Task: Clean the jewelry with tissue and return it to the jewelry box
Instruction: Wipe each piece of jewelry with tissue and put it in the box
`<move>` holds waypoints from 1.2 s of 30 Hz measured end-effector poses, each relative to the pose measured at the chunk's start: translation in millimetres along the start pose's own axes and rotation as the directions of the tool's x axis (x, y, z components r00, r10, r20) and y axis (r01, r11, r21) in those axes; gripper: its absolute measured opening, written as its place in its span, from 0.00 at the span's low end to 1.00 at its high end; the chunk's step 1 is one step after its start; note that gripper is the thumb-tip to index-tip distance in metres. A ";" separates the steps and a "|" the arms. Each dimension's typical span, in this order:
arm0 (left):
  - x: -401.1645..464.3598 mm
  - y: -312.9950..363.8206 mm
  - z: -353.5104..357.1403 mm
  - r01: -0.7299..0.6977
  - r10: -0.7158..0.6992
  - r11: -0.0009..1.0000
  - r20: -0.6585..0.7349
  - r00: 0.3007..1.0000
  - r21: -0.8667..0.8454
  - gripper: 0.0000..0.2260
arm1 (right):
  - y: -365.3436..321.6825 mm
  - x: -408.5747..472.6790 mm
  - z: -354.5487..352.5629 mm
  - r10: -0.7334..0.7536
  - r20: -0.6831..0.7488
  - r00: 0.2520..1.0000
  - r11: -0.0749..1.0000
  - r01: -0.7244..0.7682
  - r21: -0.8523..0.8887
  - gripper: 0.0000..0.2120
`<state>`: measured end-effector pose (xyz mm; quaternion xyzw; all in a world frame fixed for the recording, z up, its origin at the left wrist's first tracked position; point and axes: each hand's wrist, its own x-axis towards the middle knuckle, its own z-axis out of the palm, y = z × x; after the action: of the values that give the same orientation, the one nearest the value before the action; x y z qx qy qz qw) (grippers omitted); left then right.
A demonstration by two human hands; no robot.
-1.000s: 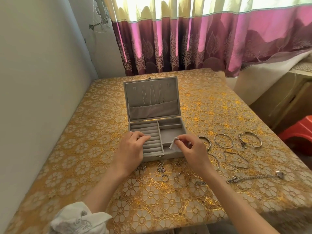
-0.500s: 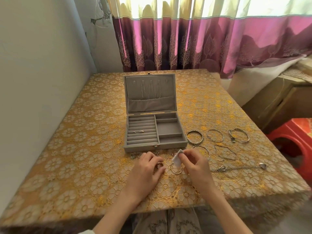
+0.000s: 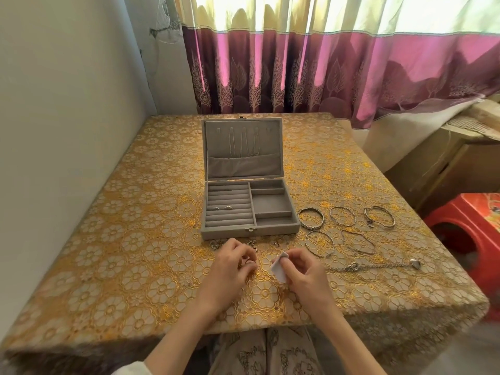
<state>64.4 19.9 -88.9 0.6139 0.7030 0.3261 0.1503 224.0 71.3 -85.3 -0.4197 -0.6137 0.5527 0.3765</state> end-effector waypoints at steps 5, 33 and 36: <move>-8.0 3.6 -17.8 0.255 -0.281 0.869 0.001 0.960 -0.425 0.02 | -0.8 -3.2 8.0 0.012 0.021 1.000 1.000 -0.012 -0.003 0.02; -19.1 3.2 -19.6 0.242 -0.276 0.723 0.051 0.960 -0.647 0.06 | -2.3 -7.2 27.0 -0.073 0.124 0.990 0.997 0.077 -0.025 0.07; -20.0 2.3 -20.2 0.249 -0.295 0.708 0.044 0.955 -0.660 0.05 | 0.3 -6.7 27.8 -0.084 0.123 0.989 0.990 0.096 -0.100 0.07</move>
<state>57.8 -4.8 -76.2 0.4000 0.6297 0.5466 0.3803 200.7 55.0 -88.5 -0.3772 -0.6817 0.5260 0.3412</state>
